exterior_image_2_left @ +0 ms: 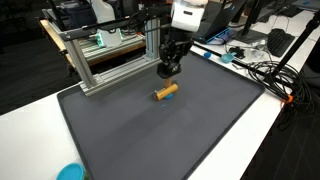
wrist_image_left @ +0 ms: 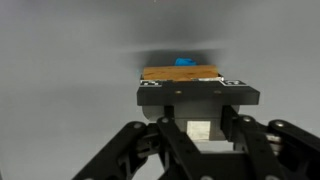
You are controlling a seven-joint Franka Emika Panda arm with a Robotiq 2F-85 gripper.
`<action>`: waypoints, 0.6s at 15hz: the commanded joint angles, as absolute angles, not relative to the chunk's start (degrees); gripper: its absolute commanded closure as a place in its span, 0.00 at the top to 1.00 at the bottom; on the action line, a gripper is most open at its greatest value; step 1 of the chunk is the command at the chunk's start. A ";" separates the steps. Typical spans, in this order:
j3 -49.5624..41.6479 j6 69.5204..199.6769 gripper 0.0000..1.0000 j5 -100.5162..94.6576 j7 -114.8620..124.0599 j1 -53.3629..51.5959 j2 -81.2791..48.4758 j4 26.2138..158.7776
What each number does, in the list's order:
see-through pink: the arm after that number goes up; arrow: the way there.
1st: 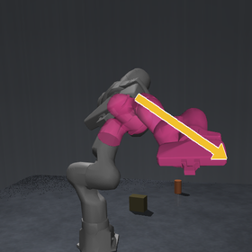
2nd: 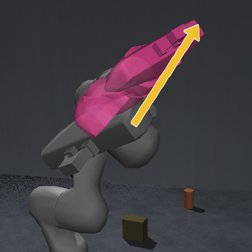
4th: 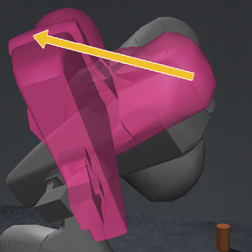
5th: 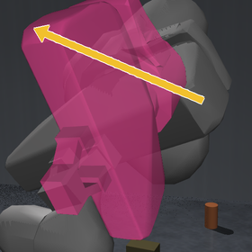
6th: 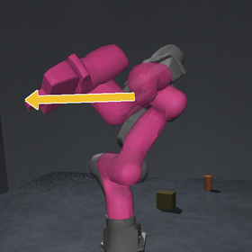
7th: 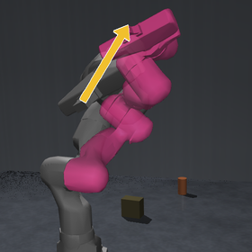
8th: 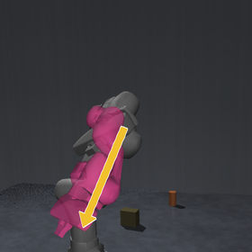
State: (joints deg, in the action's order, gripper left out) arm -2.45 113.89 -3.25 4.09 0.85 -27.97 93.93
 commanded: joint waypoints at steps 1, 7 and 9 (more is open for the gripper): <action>-3.03 109.89 0.21 -5.46 4.68 0.02 -31.25 93.71; -2.94 108.37 0.21 -6.66 4.74 -0.61 -31.66 93.38; -2.78 107.96 0.21 -6.49 4.47 -0.51 -31.82 93.27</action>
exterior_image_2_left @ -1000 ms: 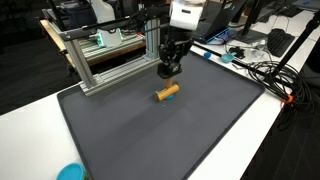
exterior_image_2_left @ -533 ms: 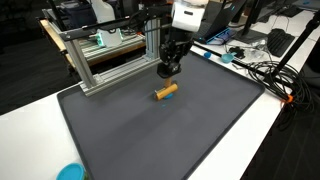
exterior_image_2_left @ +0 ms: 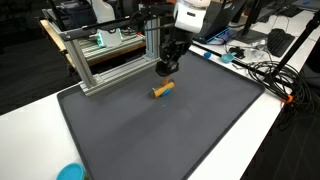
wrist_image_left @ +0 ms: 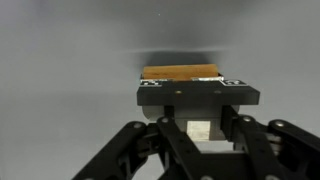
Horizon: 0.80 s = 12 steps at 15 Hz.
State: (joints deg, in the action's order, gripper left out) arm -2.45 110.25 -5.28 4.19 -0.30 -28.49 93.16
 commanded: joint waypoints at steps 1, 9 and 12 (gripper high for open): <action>-2.70 107.86 0.21 -6.21 4.55 -0.43 -31.91 93.24; -3.13 114.14 0.21 -5.81 5.61 0.28 -23.75 100.85; -3.15 117.77 0.21 -6.04 6.82 -0.20 -22.08 101.64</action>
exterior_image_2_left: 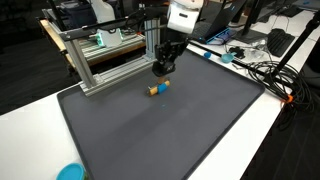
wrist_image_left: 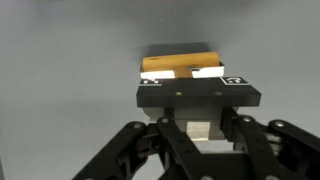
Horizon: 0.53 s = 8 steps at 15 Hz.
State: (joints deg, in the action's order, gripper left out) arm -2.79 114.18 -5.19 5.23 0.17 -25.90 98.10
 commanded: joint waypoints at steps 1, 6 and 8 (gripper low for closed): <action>-3.18 117.19 0.21 -6.23 7.20 -0.37 -22.29 100.80; -2.97 112.29 0.21 -5.88 10.76 -1.35 -24.88 95.54; -2.49 111.02 0.21 -5.07 11.90 -1.89 -24.68 95.08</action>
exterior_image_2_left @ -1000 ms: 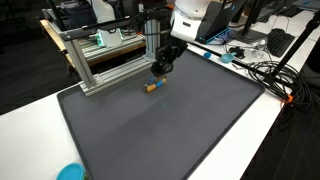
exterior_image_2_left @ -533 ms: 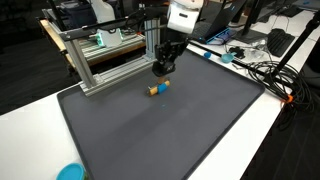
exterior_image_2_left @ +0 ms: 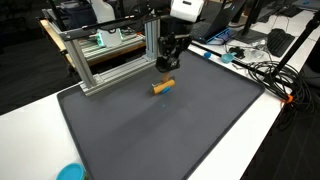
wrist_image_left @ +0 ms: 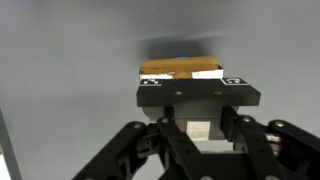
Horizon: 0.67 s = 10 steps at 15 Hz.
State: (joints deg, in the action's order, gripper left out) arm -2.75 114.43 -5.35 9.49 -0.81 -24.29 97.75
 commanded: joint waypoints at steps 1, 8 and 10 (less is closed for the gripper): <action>-2.42 111.00 0.21 -5.04 12.84 -2.35 -23.77 95.24; -2.29 106.16 0.21 -4.57 20.59 -4.94 -25.23 86.24; -1.95 104.29 0.21 -3.25 20.65 -4.64 -27.27 83.26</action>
State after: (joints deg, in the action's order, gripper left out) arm -2.30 108.44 -5.03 19.48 -4.96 -23.74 89.58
